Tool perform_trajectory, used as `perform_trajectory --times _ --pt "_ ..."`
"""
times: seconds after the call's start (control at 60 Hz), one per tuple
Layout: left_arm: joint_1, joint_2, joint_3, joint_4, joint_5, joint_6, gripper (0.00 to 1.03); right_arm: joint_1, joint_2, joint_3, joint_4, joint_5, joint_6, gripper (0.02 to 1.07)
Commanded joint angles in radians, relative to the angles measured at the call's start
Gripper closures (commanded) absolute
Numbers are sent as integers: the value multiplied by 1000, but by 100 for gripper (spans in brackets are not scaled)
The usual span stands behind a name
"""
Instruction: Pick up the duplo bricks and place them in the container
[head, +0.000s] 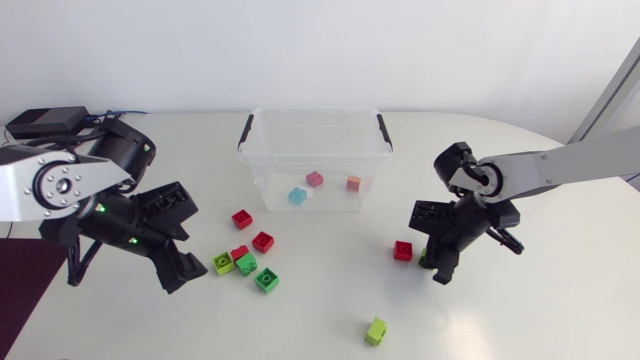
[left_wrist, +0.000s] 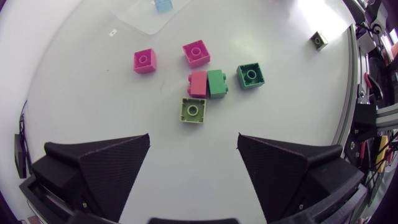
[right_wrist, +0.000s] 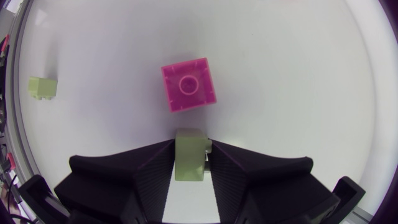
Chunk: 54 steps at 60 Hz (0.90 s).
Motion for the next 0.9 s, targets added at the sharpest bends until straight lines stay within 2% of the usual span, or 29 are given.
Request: perform_trajectory --times 0.0,0.1,0.267,0.333,0.5,0.617,0.767,0.8,0.883 --pt "-24 47 -49 44 -7 22 5 -10 -55 -24 -37 13 -27 80" --pt "-42 118 -37 73 -24 11 5 -8 -169 -12 -118 12 -25 80" --pt "-49 244 -23 197 -24 7 5 46 -366 51 -270 -4 15 80" --pt "-47 281 -6 217 -24 5 5 73 -426 92 -328 -18 38 80" --pt "-35 344 15 265 -27 7 6 125 -478 204 -368 -64 126 80" --pt "-35 362 11 305 -27 10 21 145 -460 267 -336 -82 183 80" --pt "-35 397 15 341 -24 5 68 162 -383 329 -229 -94 277 80" --pt "-33 399 20 341 -22 2 83 162 -363 341 -203 -102 292 80" --pt "-33 397 15 340 -19 1 83 164 -294 381 -132 -116 338 79"
